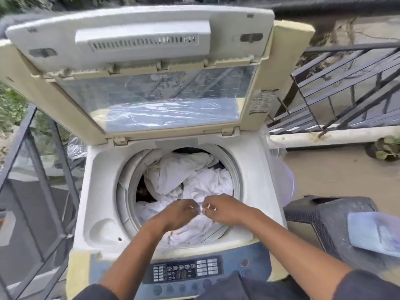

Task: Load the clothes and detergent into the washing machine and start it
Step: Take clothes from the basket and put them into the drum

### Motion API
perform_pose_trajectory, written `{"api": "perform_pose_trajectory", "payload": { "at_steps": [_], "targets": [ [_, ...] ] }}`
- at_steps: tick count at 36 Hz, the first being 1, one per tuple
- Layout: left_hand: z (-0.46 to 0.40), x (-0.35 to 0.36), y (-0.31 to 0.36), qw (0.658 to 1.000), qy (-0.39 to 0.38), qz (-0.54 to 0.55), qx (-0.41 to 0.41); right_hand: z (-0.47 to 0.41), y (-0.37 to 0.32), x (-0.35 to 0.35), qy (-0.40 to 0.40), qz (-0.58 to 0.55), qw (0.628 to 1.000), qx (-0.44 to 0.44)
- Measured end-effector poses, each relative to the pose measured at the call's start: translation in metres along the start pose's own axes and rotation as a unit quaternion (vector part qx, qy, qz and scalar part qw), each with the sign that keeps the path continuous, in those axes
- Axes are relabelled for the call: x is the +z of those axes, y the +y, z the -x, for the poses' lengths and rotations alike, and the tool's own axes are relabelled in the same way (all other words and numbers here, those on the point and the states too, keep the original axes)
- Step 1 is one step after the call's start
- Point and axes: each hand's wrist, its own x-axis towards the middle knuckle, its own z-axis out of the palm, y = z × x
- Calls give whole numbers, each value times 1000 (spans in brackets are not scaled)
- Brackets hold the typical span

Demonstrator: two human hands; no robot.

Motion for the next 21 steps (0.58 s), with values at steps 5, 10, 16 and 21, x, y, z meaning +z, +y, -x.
{"api": "perform_pose_trajectory", "payload": {
  "at_steps": [5, 10, 16, 21],
  "targets": [
    [13, 5, 40, 987, 104, 97, 72, 46, 19, -26, 118, -106, 987, -19],
    [10, 9, 85, 977, 147, 117, 106, 81, 50, -45, 241, -130, 962, -22],
    [-7, 12, 155, 967, 162, 106, 164, 109, 104, -76, 341, -165, 925, -10],
    [-33, 19, 207, 966, 159, 99, 176, 117, 169, -102, 371, -179, 910, 36]
  ]
}}
